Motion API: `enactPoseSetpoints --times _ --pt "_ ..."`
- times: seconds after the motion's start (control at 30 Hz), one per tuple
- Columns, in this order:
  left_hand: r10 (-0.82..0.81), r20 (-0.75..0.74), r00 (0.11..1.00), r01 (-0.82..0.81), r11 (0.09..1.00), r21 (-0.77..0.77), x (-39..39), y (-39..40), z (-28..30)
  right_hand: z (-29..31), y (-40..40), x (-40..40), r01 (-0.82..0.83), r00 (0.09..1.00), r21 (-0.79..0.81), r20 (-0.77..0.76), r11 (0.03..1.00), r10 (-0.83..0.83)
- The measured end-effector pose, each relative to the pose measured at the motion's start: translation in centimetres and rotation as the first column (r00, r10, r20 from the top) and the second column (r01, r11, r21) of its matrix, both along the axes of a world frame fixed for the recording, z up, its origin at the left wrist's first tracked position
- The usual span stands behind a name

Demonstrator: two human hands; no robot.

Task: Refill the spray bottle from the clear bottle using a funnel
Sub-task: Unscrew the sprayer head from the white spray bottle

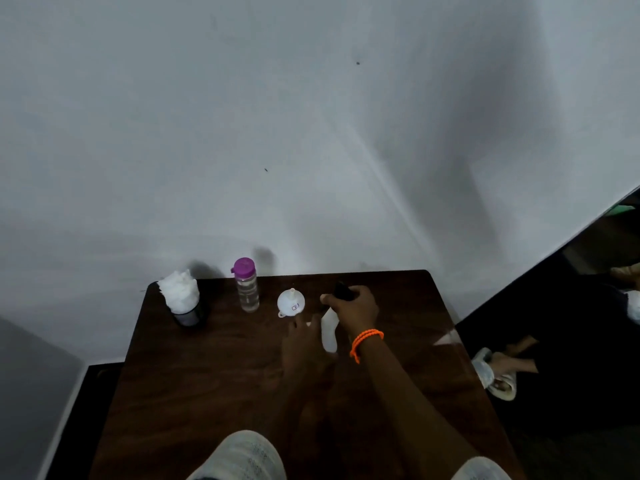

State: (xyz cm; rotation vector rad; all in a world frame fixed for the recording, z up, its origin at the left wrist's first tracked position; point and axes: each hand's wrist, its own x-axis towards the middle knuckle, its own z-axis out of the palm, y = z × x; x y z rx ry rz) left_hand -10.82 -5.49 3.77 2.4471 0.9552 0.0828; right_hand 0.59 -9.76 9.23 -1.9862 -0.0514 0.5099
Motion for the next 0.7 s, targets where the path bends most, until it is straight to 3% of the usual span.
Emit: enactPoseSetpoints --times 0.2,0.47,0.7 --pt "0.032 0.028 0.999 -0.031 0.999 -0.022 -1.3 1.0 -0.3 0.3 0.5 -1.0 -0.065 0.998 0.057 0.003 0.996 0.065" --pt "0.051 0.166 0.985 -0.016 0.979 -0.202 -3.2 2.2 -0.5 1.3 -0.1 -1.1 -0.206 0.955 0.223 -0.165 0.953 0.245" --pt "-0.021 0.268 0.963 0.113 0.937 -0.331 -4.9 2.9 1.1 2.3 -1.5 -0.5 -0.315 0.874 0.33 -0.265 0.89 0.408"
